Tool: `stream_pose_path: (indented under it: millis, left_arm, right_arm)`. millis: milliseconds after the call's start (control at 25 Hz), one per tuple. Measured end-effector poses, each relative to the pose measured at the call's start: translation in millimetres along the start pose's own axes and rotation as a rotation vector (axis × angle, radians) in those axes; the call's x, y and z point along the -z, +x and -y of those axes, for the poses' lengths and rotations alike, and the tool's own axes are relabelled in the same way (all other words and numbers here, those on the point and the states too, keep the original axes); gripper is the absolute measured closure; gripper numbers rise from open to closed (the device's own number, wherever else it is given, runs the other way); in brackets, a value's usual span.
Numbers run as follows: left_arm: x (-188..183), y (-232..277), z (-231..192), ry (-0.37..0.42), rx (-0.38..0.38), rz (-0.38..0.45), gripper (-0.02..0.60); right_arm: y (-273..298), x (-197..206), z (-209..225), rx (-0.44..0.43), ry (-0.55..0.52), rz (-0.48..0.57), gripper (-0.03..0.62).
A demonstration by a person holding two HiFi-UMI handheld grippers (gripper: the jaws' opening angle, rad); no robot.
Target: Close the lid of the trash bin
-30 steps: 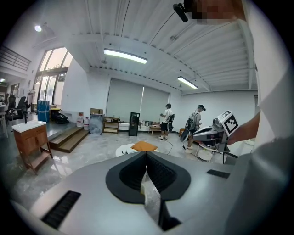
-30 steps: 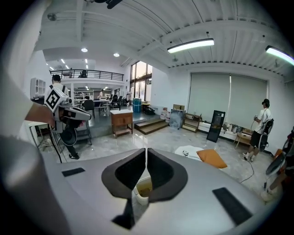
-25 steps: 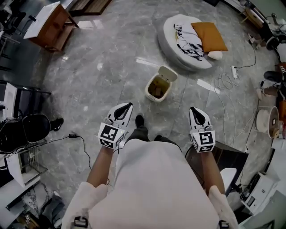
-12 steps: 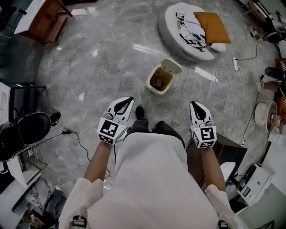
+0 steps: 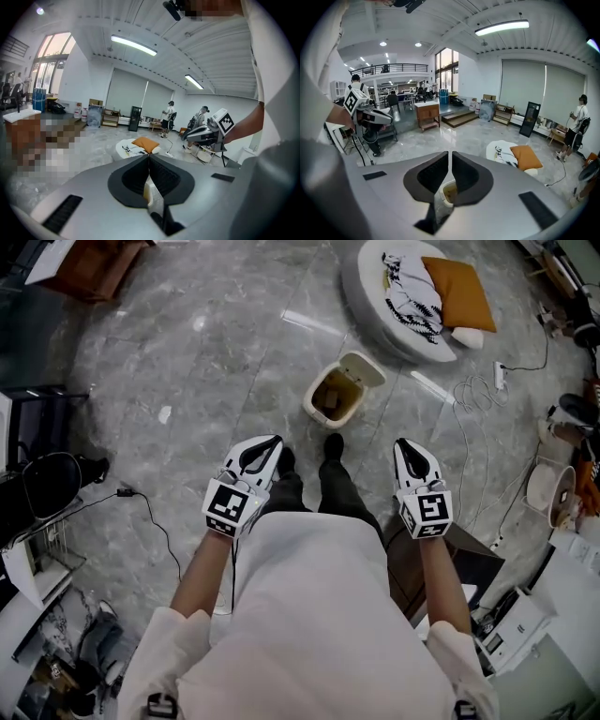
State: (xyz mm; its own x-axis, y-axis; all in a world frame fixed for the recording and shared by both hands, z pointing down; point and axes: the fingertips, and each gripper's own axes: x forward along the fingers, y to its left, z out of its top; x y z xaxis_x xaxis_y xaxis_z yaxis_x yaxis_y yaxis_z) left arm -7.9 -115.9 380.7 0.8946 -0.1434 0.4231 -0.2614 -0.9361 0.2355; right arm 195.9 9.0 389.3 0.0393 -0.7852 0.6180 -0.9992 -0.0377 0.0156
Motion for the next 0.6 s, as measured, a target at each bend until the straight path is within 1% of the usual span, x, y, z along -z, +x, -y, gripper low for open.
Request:
stream_pose_path:
  millis: [280, 480, 520, 600]
  left_arm:
    - [1.2, 28.4, 6.7, -0.045, -0.057, -0.012, 0.565]
    - [10.9, 50.0, 11.5, -0.088, -0.109, -0.014, 0.563]
    - [13.0, 54.2, 13.6, -0.097, -0.116, -0.015, 0.563]
    - [17.7, 63.1, 17.2, -0.115, -0.131, -0.018, 0.563]
  right_arm:
    - [32.3, 5.8, 29.5, -0.097, -0.017, -0.038, 0.56]
    - [57.9, 19.7, 51.6, -0.161, -0.037, -0.077, 0.554]
    - [63.2, 24.0, 55.1, -0.177, -0.043, -0.09, 0.545]
    - [75.2, 32.8, 62.8, -0.204, -0.056, -0.117, 0.504]
